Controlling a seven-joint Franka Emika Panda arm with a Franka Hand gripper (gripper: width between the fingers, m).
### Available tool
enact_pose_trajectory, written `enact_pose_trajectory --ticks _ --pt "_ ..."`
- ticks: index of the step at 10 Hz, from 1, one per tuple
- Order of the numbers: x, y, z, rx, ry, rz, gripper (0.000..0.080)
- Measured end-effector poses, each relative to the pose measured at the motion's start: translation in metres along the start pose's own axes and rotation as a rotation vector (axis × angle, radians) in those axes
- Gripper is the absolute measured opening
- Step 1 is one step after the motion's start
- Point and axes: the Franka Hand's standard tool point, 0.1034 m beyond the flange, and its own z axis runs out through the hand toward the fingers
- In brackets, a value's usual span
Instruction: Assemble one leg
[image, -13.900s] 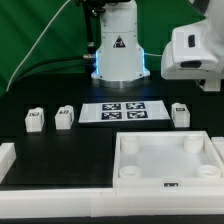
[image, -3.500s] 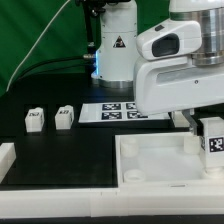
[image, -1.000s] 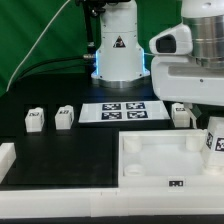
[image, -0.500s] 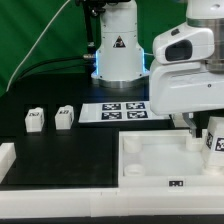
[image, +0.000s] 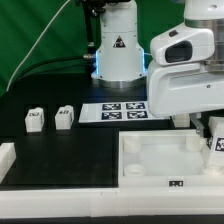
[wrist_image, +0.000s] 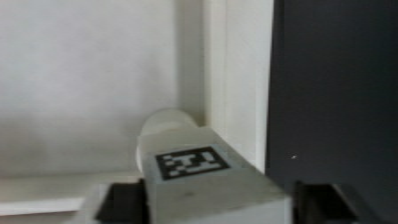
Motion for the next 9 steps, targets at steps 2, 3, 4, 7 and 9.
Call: enact_pose_trajectory --ticks 2,3,4,7,9 --pt "0.0012 0.0054 -0.0007 -0.004 0.002 0.006 0.0317" --pt "0.0015 0.0068 -0.0007 -0.005 0.002 0.008 0.0312" --pt "0.0015 0.0072 -0.0007 -0.005 0.002 0.015 0.0308" --pt "0.0017 0.0082 -0.0007 -0.003 0.002 0.084 0.0306" --pt "0.0017 0.0082 -0.0003 0.009 0.004 0.322 0.0303"
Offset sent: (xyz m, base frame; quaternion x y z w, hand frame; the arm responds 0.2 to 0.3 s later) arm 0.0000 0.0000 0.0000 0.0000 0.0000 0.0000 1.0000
